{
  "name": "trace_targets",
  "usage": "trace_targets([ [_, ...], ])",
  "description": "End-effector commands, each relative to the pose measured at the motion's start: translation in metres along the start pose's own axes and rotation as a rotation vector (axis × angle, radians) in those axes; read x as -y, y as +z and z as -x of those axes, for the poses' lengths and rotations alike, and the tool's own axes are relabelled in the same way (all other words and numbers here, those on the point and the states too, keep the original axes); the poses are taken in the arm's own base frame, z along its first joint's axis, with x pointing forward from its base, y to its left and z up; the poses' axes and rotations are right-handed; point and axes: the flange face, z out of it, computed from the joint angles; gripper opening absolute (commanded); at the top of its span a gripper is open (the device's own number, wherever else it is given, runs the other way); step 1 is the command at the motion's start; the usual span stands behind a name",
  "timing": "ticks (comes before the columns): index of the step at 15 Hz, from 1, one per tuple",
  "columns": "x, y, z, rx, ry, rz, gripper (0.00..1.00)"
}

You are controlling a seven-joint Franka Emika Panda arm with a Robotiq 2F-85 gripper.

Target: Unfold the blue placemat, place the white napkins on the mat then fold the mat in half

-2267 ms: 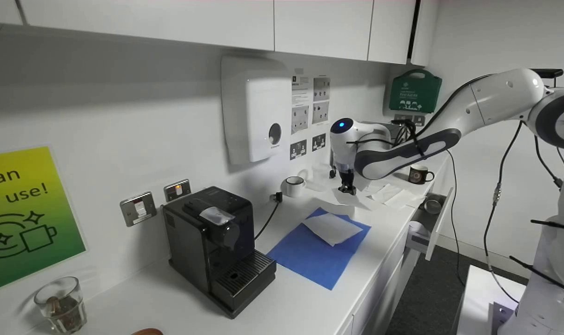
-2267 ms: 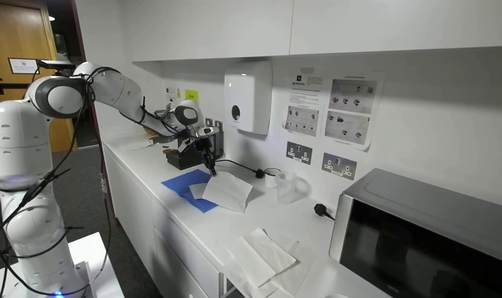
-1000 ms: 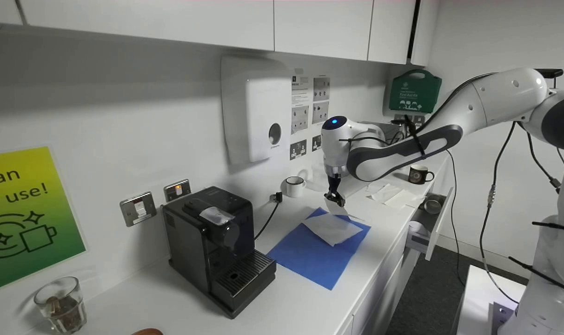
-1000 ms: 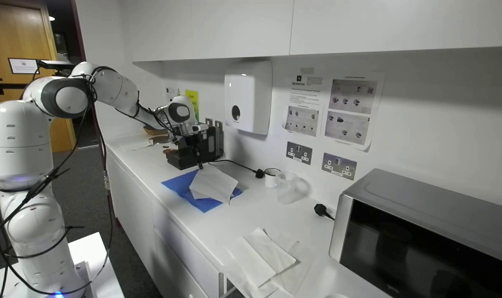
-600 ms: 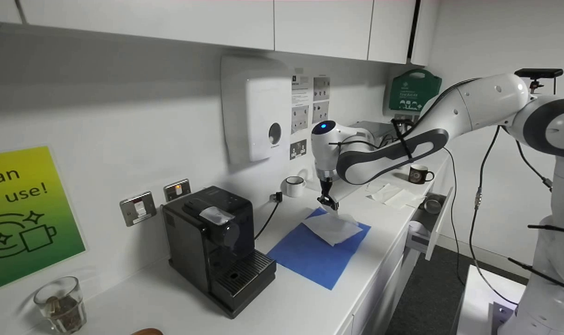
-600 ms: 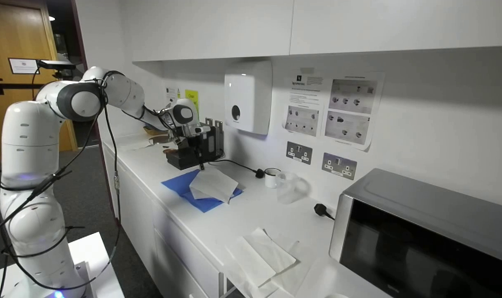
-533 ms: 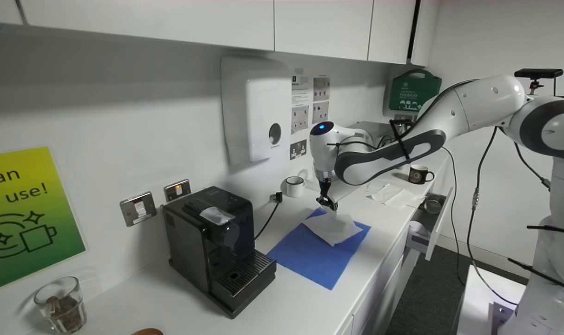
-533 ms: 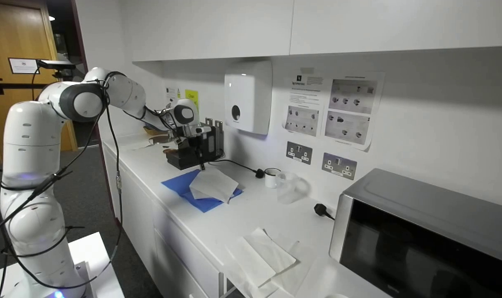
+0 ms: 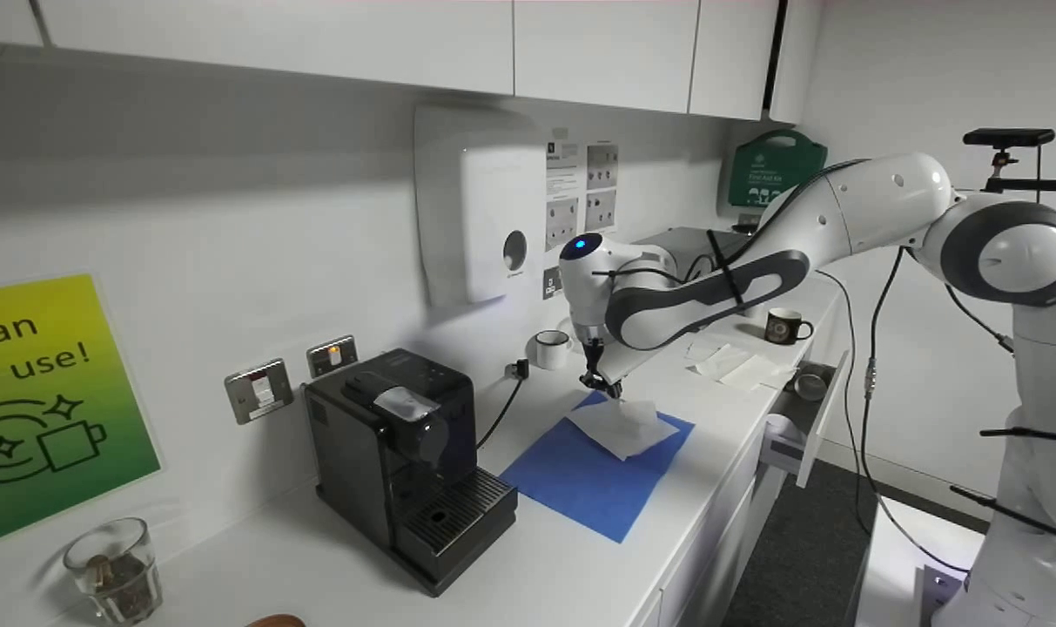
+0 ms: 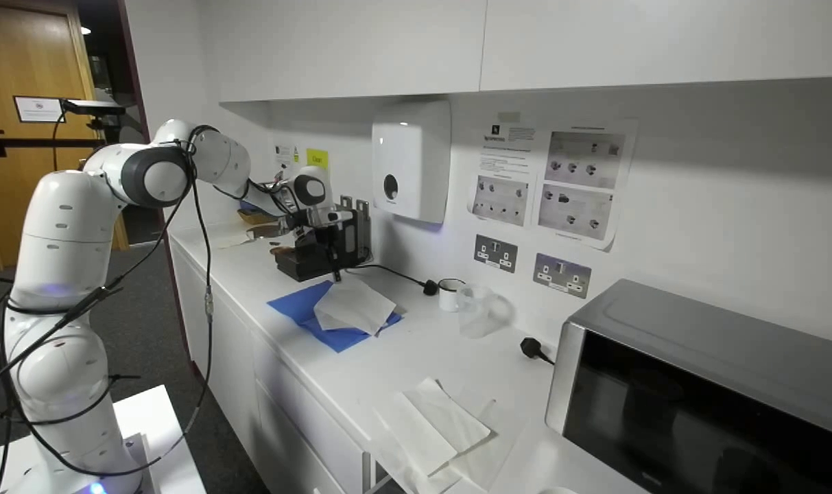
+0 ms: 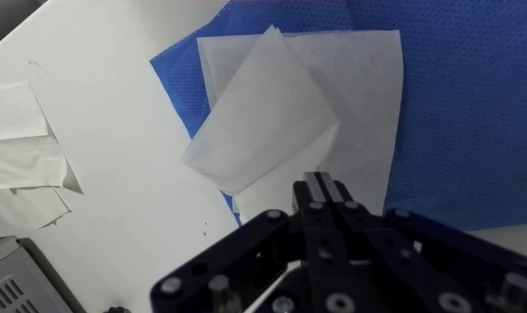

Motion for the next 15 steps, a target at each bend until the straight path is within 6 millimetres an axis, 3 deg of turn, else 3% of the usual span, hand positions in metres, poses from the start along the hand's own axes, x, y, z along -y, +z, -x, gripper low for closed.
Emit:
trace_targets([
  [1, 0.005, -0.009, -0.003, 0.028, 0.002, 0.026, 0.26],
  [3, 0.006, -0.011, -0.003, 0.034, -0.001, 0.036, 0.34],
  [6, 0.002, -0.013, -0.005, 0.041, 0.001, 0.049, 0.58],
  [12, -0.041, -0.009, -0.018, 0.020, 0.012, 0.027, 1.00],
  [15, -0.074, 0.006, -0.028, 0.015, -0.033, 0.021, 1.00],
])
